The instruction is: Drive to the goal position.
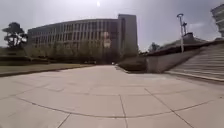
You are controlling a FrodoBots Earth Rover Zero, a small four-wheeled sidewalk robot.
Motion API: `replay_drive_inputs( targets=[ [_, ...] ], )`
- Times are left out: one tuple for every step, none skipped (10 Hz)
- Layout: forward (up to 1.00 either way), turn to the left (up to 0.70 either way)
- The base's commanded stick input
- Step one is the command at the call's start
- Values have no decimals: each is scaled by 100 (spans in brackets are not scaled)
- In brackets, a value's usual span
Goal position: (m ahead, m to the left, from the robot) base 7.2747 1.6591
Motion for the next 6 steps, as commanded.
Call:
replay_drive_inputs(
  targets=[
    [70, 0],
    [70, 0],
    [70, 0],
    [70, 0],
    [70, 0],
    [70, 0]
  ],
)
